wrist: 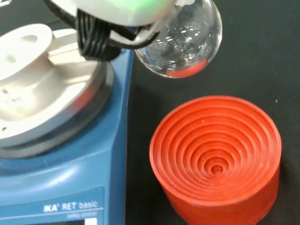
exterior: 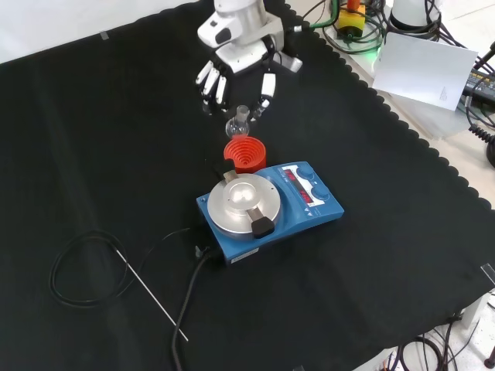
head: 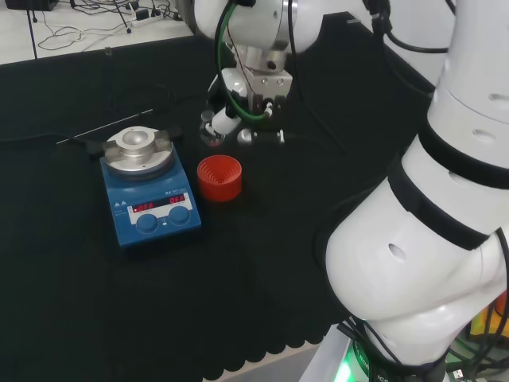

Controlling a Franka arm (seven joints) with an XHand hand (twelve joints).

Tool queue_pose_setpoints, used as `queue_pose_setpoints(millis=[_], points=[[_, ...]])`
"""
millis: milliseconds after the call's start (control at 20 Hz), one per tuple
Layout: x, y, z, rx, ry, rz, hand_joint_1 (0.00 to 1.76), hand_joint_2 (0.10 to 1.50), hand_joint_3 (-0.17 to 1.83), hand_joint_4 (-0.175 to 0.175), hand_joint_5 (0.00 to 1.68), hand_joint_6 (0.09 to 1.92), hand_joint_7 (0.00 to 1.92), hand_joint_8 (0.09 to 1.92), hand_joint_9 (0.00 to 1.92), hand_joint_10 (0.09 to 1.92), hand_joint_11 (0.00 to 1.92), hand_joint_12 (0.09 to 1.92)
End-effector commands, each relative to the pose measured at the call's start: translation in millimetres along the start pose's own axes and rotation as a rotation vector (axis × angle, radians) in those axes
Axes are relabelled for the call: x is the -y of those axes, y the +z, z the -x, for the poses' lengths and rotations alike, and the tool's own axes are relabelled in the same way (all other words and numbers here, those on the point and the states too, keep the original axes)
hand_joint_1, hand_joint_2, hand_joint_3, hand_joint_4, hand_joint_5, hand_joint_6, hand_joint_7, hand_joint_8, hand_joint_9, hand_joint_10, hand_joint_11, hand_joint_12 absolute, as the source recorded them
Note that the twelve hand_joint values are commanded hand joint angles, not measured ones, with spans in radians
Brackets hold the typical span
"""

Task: Place the round-bottom flask on the heater.

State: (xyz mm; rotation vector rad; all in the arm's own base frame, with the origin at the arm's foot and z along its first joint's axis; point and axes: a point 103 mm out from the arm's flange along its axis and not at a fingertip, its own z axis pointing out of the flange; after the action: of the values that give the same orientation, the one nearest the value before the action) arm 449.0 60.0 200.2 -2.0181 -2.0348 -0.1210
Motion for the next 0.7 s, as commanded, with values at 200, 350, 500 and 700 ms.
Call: queue_pose_setpoints(millis=[200,350,500,700], points=[[6,-31,-30,0.037,-0.015,0.004,1.1,0.65,0.84,0.074,1.11,1.05,0.6,0.7,0.77,0.59,0.45,1.32],[-3,-40,-40,0.014,-0.009,0.002,1.1,0.65,0.85,0.074,1.11,1.05,0.6,0.7,0.77,0.59,0.45,1.32],[-16,-45,-57,0.019,-0.025,-0.005,1.1,0.65,0.85,0.074,1.11,1.05,0.6,0.7,0.77,0.59,0.45,1.32],[-32,-45,-79,0.05,-0.055,-0.025,1.1,0.64,0.85,0.073,1.11,1.05,0.59,0.7,0.77,0.59,0.45,1.32]])
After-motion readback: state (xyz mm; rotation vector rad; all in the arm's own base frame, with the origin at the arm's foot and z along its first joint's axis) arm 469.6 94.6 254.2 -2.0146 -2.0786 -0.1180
